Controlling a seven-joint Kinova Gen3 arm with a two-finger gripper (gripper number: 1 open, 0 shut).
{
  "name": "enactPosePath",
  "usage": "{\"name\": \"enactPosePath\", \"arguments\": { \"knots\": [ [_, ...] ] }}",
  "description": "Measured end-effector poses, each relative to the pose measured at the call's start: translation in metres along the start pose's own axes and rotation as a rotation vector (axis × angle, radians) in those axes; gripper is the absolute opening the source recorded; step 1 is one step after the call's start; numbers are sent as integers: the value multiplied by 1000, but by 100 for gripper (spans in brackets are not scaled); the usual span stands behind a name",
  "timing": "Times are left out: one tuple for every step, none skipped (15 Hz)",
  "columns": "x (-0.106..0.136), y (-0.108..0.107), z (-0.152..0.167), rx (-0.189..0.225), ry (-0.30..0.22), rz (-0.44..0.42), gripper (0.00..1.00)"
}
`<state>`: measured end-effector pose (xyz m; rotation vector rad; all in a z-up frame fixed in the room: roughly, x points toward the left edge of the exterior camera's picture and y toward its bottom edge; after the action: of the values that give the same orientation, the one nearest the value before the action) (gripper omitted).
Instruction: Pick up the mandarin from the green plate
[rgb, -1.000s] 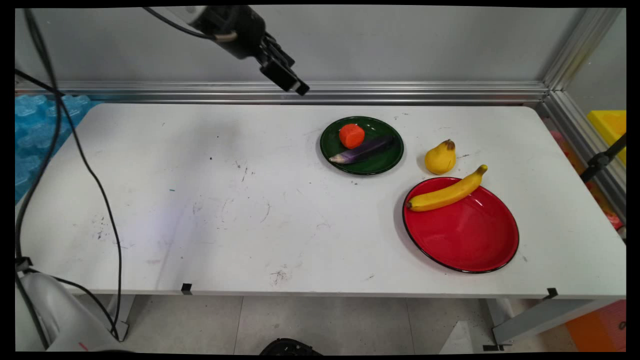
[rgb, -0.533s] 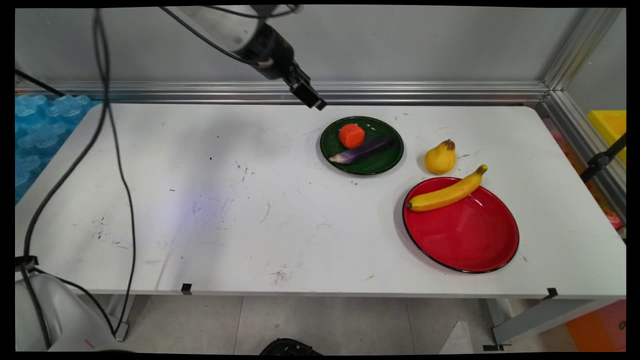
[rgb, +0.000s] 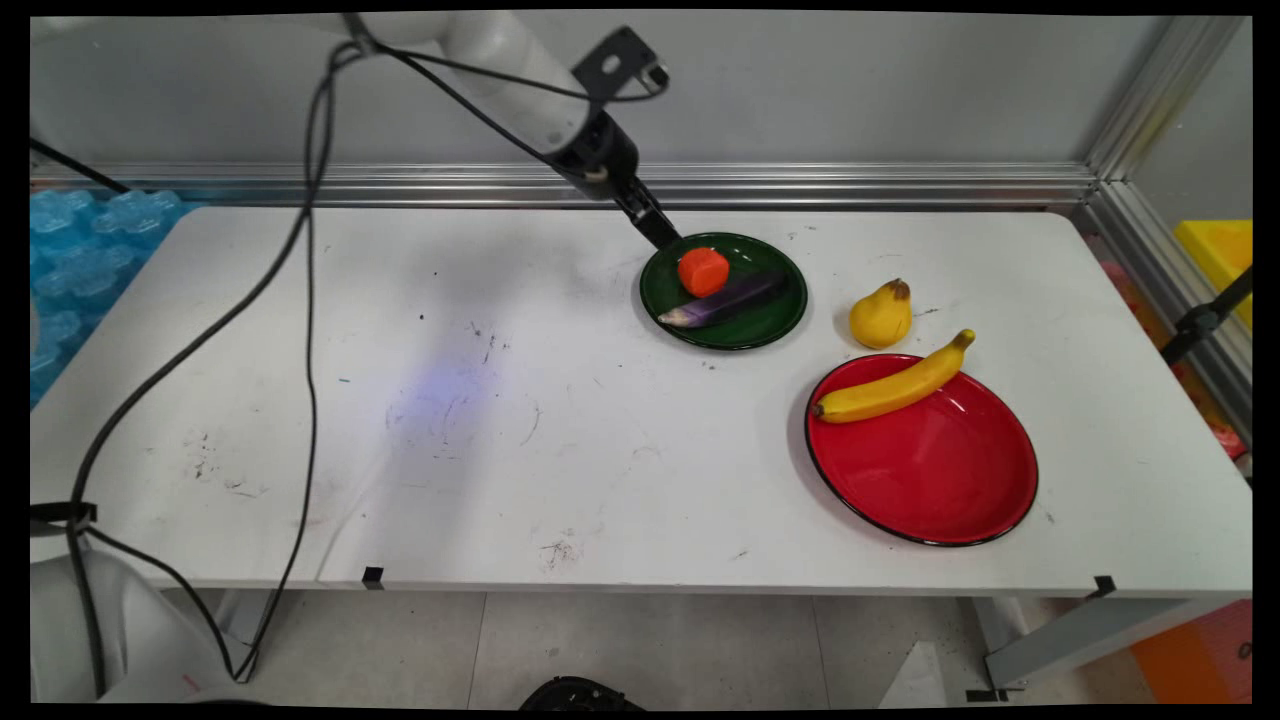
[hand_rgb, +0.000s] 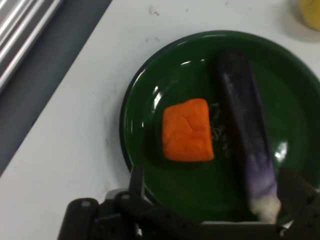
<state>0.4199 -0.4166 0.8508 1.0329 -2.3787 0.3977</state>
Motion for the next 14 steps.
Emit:
{"name": "enactPosePath", "arguments": {
  "knots": [
    [2,0,9,3,-7,0,100],
    [3,0,18,6,-13,1,100],
    [6,0,28,9,-20,2,100],
    [7,0,35,11,-25,2,100],
    [9,0,45,14,-32,1,100],
    [10,0,51,15,-36,2,100],
    [12,0,60,16,-43,3,100],
    [14,0,70,18,-50,3,100],
    [15,0,78,19,-56,4,100],
    [17,0,89,20,-63,5,100],
    [19,0,96,21,-68,5,100],
    [20,0,103,22,-73,5,100],
    [22,-1,110,23,-77,6,100],
    [23,-1,115,23,-80,7,100]
  ]
}}
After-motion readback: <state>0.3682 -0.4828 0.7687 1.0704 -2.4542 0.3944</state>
